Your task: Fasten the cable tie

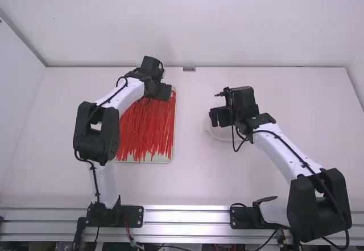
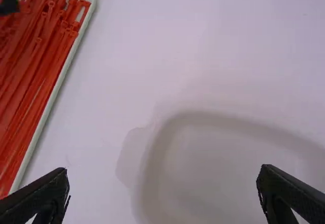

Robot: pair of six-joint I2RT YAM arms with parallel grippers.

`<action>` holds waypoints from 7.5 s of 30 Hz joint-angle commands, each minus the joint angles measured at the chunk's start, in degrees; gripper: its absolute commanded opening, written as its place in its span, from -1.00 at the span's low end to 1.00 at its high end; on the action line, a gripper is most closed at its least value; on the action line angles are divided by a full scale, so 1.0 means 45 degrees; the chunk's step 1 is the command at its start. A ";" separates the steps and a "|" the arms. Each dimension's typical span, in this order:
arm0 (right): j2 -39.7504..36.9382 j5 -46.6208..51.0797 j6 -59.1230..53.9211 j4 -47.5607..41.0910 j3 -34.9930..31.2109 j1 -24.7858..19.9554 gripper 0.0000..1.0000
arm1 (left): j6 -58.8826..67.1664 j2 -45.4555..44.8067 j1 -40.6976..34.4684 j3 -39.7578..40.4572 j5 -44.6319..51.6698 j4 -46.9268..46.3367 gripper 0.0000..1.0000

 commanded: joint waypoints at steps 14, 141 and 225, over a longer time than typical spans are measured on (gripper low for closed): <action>0.0131 -0.0248 0.0010 -0.0457 0.0835 0.0063 0.96 | -0.0277 0.1127 -0.0199 0.0330 0.0277 0.0491 0.10; 0.0136 -0.0151 -0.0039 -0.0957 0.0835 0.0073 0.96 | -0.1239 0.0967 -0.0520 -0.1865 -0.0874 0.2943 -0.82; 0.0136 -0.0151 -0.0039 -0.1073 0.0835 0.0078 0.96 | -0.1564 0.0219 -0.0189 -0.3104 -0.0471 0.4323 -0.55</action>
